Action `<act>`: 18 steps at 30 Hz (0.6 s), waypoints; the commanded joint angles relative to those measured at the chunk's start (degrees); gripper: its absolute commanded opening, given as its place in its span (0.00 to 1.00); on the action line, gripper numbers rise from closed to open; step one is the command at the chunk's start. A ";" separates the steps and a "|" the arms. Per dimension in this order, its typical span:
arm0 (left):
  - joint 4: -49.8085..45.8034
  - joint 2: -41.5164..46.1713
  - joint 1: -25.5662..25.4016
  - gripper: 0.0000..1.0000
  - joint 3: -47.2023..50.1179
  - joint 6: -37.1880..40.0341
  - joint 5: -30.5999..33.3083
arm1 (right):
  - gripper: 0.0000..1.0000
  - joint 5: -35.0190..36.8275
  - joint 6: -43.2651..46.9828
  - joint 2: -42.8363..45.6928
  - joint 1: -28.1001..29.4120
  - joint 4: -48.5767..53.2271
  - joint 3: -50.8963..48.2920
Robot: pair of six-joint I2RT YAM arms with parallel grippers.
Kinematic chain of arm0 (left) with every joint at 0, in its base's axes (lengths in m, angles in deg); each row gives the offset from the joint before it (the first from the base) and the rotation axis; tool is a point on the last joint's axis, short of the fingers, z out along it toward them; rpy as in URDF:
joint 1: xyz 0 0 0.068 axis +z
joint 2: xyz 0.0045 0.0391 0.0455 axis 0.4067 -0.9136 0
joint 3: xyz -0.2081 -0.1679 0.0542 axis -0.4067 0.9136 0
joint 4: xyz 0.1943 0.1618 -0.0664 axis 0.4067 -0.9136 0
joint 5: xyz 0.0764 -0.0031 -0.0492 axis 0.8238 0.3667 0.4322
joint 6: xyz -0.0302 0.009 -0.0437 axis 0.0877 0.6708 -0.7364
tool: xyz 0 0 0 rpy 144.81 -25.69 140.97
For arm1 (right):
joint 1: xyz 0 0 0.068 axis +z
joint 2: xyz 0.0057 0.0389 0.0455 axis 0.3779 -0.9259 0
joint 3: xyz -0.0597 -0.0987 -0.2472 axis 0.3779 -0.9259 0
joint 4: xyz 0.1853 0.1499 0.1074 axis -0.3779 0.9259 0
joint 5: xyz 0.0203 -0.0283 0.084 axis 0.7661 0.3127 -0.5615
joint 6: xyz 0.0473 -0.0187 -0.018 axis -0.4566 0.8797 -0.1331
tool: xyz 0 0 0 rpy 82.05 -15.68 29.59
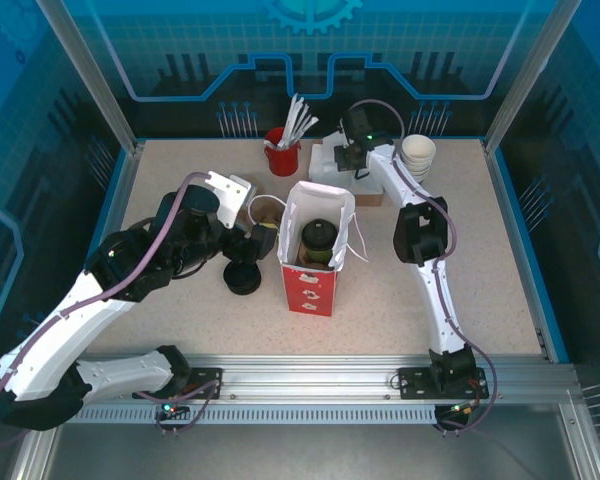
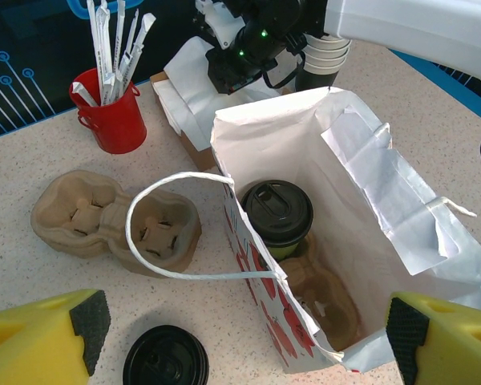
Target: Pack the takeout coffee
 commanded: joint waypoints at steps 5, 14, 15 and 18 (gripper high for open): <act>0.36 0.68 0.20 0.91 0.24 -0.23 0.88 | 0.12 -1.19 0.35 6.70 0.14 1.31 -0.10; 1.01 -0.14 0.38 0.92 0.87 0.43 1.24 | 0.06 -2.79 -0.25 16.55 0.78 3.35 0.03; 1.01 -0.28 0.41 0.92 0.82 0.55 1.15 | 0.05 -2.88 -0.43 17.61 0.94 3.56 0.01; 1.26 -0.59 0.47 0.92 0.86 0.94 1.09 | 0.04 -4.49 -0.91 21.09 1.37 4.93 0.27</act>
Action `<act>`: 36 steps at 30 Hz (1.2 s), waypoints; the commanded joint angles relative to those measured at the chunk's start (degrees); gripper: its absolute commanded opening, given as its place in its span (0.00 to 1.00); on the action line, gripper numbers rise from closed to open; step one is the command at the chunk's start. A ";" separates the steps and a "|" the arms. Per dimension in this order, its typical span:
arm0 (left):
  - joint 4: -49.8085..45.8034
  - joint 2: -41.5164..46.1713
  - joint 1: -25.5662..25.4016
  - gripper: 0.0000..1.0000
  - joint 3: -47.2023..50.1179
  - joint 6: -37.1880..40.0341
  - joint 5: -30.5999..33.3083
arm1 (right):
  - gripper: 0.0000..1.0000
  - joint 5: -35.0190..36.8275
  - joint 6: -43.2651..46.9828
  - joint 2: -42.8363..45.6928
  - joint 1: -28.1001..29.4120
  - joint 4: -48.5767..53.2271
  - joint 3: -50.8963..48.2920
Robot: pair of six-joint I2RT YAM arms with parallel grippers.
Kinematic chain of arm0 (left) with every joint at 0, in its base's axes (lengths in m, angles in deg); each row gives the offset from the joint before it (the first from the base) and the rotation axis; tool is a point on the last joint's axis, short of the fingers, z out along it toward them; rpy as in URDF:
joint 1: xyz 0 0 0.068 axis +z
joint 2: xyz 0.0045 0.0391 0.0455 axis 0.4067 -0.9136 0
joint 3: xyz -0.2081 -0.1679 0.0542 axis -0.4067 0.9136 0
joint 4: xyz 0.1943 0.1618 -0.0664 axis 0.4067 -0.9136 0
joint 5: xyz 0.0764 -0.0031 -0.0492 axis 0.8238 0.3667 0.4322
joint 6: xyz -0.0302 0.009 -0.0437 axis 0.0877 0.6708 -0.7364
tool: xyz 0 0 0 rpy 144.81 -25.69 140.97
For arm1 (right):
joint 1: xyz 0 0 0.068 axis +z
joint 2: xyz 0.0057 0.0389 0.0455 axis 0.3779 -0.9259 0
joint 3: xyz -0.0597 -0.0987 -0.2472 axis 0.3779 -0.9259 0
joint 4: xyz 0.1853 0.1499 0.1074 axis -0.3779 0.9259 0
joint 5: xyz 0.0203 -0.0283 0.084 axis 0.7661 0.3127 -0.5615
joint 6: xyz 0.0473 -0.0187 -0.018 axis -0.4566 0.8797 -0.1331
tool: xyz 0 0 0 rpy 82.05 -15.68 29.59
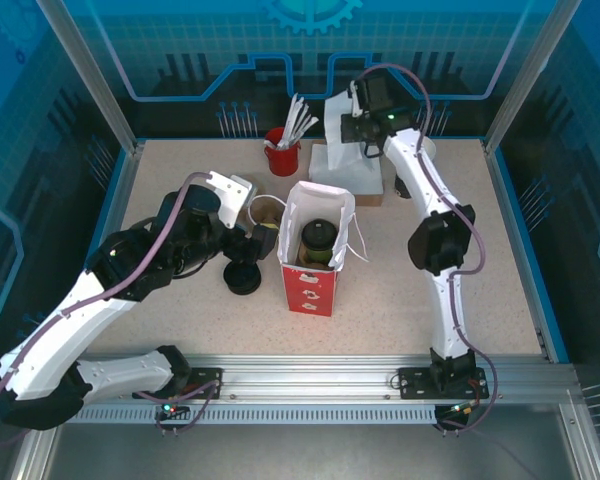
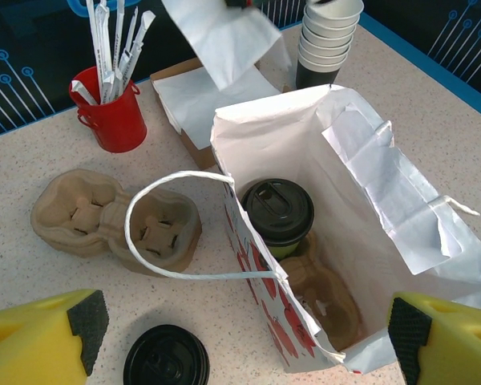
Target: Pack the takeout coffee
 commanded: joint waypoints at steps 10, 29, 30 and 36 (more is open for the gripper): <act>3.50 -2.43 1.52 0.92 1.49 0.47 0.22 | 0.00 -14.00 -9.13 17.75 1.43 7.44 0.59; 10.19 -6.33 11.78 0.88 6.76 -13.25 -15.05 | 0.00 -32.38 -35.18 38.72 7.76 -2.12 -20.54; 10.40 -6.75 11.93 0.87 6.74 -13.56 -15.34 | 0.00 -31.74 -35.67 39.66 8.41 -2.76 -22.23; 11.98 -9.30 12.52 0.86 6.48 -14.89 -18.22 | 0.00 -27.09 -38.20 47.75 10.78 -7.20 -32.76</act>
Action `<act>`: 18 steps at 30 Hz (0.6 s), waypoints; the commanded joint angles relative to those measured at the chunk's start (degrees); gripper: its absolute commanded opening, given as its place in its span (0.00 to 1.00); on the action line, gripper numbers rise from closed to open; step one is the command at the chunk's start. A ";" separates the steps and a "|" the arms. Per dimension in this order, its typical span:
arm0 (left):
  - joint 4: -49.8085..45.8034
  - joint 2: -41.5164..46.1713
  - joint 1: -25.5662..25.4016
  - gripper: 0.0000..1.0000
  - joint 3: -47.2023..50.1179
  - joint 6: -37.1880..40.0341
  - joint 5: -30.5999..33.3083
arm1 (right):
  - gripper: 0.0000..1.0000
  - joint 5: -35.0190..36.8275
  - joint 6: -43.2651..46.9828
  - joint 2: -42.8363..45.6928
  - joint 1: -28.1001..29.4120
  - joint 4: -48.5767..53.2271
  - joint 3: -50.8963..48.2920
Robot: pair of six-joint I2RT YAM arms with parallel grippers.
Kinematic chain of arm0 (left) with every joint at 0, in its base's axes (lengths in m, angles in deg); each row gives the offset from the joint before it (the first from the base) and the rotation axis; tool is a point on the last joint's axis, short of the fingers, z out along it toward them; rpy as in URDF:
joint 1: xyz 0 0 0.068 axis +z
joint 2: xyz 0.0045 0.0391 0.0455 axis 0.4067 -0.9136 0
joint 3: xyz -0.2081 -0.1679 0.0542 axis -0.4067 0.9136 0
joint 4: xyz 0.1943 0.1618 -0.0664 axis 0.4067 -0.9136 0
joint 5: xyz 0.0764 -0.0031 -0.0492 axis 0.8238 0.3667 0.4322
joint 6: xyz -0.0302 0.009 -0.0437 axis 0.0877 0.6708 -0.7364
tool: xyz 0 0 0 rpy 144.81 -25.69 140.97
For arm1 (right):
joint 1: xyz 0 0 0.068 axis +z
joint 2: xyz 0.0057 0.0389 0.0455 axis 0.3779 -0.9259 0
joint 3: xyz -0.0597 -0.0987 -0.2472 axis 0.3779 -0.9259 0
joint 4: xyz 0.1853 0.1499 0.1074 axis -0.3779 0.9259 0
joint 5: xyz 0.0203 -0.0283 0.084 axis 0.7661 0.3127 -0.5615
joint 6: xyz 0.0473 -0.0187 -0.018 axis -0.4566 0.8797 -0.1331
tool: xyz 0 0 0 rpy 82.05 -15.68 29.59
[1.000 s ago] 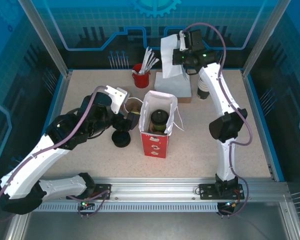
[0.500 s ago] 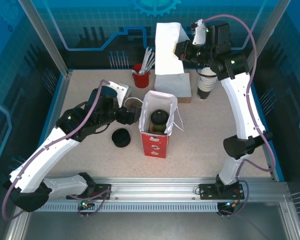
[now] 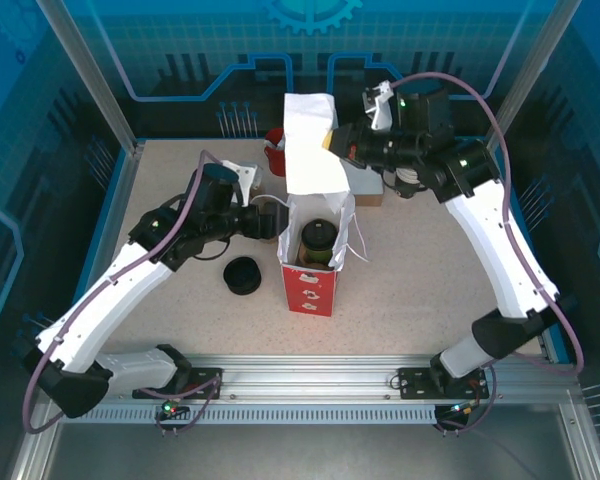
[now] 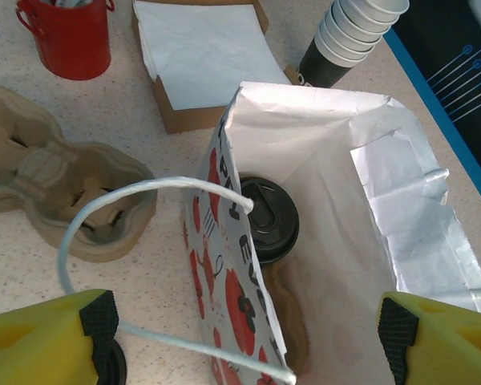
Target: Pack the takeout coffee
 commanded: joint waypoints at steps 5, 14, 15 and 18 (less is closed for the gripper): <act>3.49 -2.66 0.67 0.84 0.48 -1.89 -5.22 | 0.00 3.89 -4.68 8.35 2.62 -8.11 -10.25; 5.39 -5.70 0.91 0.71 0.73 -2.22 -7.45 | 0.00 7.24 -6.53 10.41 7.98 -11.99 -19.33; 5.28 -6.03 0.85 0.68 0.76 -2.22 -7.39 | 0.00 7.95 -6.49 10.60 8.37 -12.20 -20.18; 4.62 -7.27 1.00 0.63 0.72 -2.72 -6.72 | 0.00 9.79 -6.56 11.46 9.36 -13.20 -23.03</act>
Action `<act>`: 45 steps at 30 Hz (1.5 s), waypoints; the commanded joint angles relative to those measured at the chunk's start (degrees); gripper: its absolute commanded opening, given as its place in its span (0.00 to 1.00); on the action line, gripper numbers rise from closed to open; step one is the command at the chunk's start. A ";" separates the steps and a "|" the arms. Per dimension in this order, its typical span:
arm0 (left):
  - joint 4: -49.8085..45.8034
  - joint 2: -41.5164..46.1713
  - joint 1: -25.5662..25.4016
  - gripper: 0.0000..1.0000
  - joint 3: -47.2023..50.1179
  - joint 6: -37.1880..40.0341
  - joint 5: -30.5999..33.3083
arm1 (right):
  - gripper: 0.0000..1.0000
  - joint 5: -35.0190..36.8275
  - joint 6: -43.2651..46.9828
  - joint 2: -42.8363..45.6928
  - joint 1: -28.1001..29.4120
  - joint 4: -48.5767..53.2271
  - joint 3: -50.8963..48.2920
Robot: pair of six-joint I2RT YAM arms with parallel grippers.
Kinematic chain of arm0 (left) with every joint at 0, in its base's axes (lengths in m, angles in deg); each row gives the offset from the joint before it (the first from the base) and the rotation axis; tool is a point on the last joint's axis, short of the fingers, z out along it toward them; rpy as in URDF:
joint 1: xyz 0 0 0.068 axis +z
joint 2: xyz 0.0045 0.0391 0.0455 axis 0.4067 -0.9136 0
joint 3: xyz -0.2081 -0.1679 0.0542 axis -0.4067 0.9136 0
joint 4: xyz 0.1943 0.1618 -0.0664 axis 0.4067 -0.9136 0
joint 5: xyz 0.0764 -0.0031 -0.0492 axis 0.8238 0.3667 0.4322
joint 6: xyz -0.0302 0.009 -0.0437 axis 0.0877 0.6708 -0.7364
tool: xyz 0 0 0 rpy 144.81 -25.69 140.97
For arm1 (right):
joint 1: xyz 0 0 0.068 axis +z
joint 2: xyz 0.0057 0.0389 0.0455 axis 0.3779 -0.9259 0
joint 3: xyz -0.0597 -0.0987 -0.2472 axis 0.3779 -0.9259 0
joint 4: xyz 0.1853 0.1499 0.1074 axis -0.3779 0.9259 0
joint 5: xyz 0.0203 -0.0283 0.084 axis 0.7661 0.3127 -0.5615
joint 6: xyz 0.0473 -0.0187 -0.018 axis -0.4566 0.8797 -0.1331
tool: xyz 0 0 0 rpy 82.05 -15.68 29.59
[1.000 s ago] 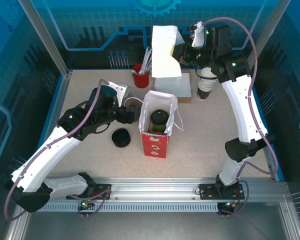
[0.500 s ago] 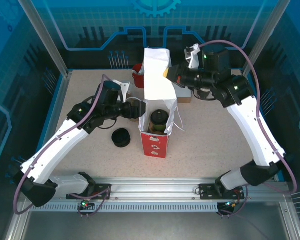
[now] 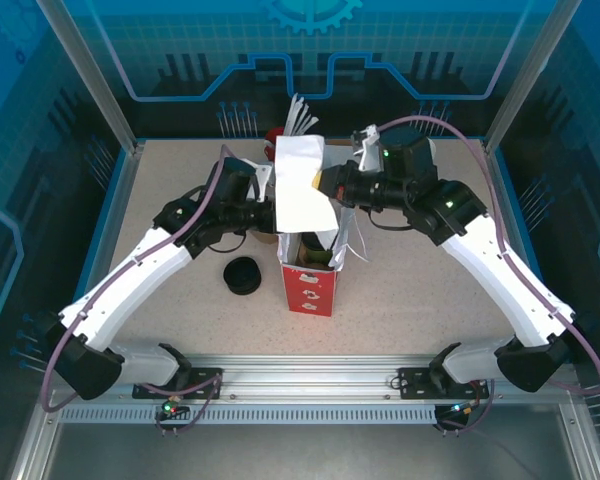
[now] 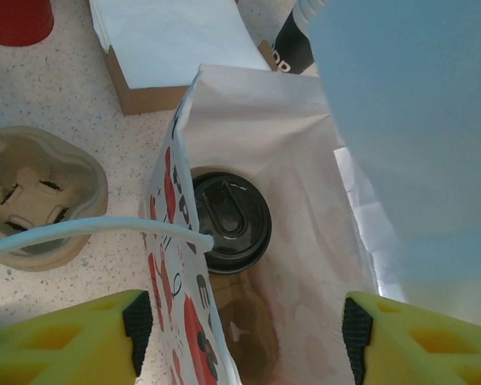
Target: Pack the takeout coffee
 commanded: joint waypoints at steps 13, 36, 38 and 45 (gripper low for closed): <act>1.36 -2.67 0.85 0.42 2.28 -2.53 -0.87 | 0.00 6.93 -0.28 2.20 2.50 -3.65 -10.20; 2.63 -3.22 0.87 0.14 3.19 -3.99 -2.34 | 0.00 17.51 5.41 -4.23 5.68 10.45 -6.62; 3.05 -3.06 0.84 0.14 3.59 -4.20 -2.45 | 0.00 18.82 5.67 -4.27 5.82 10.88 -6.80; 3.31 -3.16 0.91 0.13 3.85 -4.48 -2.80 | 0.00 20.19 7.63 -7.06 6.07 15.32 -4.11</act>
